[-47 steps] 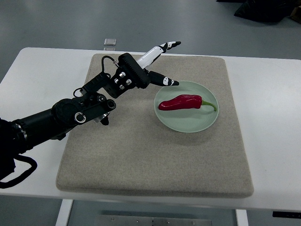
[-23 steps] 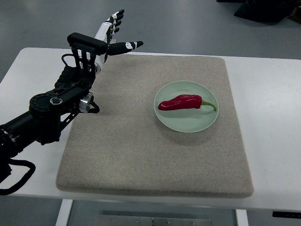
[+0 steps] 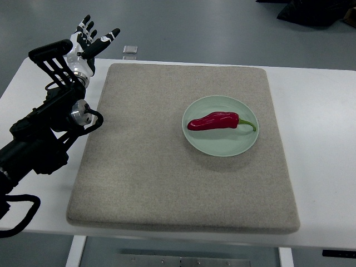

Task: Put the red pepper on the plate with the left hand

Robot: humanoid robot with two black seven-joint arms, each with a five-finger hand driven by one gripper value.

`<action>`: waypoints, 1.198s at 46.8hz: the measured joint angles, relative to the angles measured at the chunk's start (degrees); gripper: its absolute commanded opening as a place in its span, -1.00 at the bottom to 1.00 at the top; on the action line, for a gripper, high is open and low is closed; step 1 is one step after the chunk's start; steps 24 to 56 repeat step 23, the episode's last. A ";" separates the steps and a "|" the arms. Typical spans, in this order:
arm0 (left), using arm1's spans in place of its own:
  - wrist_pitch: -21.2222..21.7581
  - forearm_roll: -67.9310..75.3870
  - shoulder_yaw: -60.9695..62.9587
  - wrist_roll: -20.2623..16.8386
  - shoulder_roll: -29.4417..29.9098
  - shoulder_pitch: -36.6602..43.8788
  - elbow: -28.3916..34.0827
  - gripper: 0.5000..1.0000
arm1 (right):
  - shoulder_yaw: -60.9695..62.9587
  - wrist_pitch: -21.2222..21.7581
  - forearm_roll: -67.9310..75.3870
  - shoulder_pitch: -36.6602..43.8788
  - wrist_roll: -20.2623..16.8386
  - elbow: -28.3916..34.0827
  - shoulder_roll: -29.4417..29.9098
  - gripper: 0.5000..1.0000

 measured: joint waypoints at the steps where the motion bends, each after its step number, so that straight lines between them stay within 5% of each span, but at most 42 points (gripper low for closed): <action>1: -0.42 -0.60 -0.71 0.00 -0.01 0.35 -0.08 1.00 | 0.00 0.00 0.00 0.00 0.00 0.00 0.00 0.73; 16: -10.75 -4.44 -8.97 0.00 -0.08 2.83 -0.27 1.00 | 0.07 0.49 0.00 0.00 -0.05 0.53 0.00 0.73; 56: -11.92 -4.71 -9.10 0.00 -0.07 2.97 -0.16 1.00 | 0.09 0.61 -0.15 0.00 -0.05 0.78 0.00 0.73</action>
